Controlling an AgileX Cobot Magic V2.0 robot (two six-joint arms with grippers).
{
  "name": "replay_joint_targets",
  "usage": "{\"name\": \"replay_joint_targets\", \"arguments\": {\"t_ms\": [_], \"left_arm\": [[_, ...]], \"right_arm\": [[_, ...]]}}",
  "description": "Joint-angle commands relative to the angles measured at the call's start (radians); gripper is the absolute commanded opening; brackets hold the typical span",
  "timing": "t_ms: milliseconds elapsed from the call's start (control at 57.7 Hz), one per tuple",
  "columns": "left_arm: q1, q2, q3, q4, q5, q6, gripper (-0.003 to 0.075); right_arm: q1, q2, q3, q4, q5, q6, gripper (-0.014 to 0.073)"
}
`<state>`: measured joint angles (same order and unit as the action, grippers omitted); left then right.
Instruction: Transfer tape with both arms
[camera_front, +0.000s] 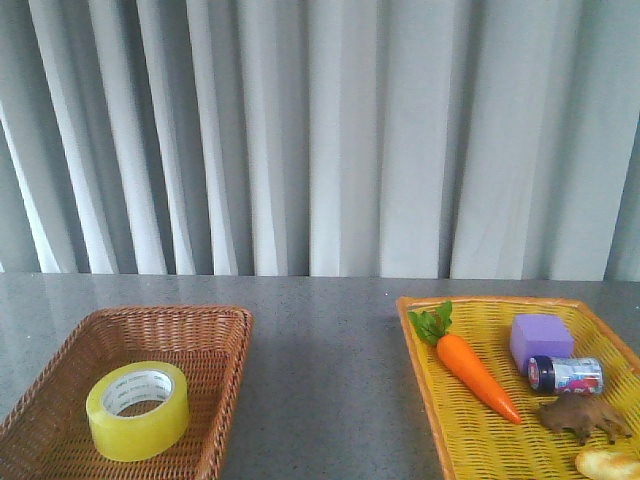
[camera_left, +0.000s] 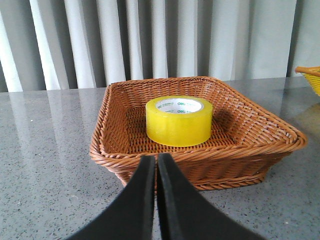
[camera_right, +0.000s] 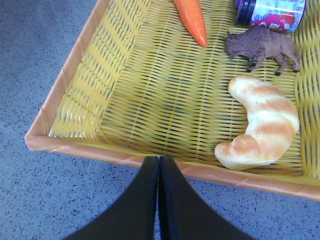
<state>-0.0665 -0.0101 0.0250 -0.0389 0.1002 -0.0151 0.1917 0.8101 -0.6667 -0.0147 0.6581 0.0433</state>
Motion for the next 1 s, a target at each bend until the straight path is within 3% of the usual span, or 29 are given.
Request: {"name": "replay_joint_targets", "arguments": {"t_ms": [0,398,502,710,987], "left_arm": [[0.0,-0.017,-0.008,-0.011,-0.082,-0.01,-0.0006],[0.0,-0.017,-0.008,-0.011,-0.082,-0.01,-0.0006],[0.0,-0.017,-0.008,-0.011,-0.082,-0.01,-0.0006],[0.0,-0.017,-0.008,-0.011,-0.082,-0.01,-0.0006],[0.0,-0.017,-0.008,-0.011,-0.082,-0.01,-0.0006]], "right_arm": [[-0.006,-0.007,-0.025,-0.004,-0.057,0.0,-0.0008],[-0.004,-0.022,-0.025,-0.009,-0.057,-0.004,-0.0007],[-0.022,-0.091,0.009,-0.065,-0.122,-0.006,-0.0007],[-0.166,-0.36,0.273,-0.067,-0.4,-0.008,-0.0007],[-0.245,-0.719,0.594,-0.053,-0.523,0.004,-0.0007]]}}
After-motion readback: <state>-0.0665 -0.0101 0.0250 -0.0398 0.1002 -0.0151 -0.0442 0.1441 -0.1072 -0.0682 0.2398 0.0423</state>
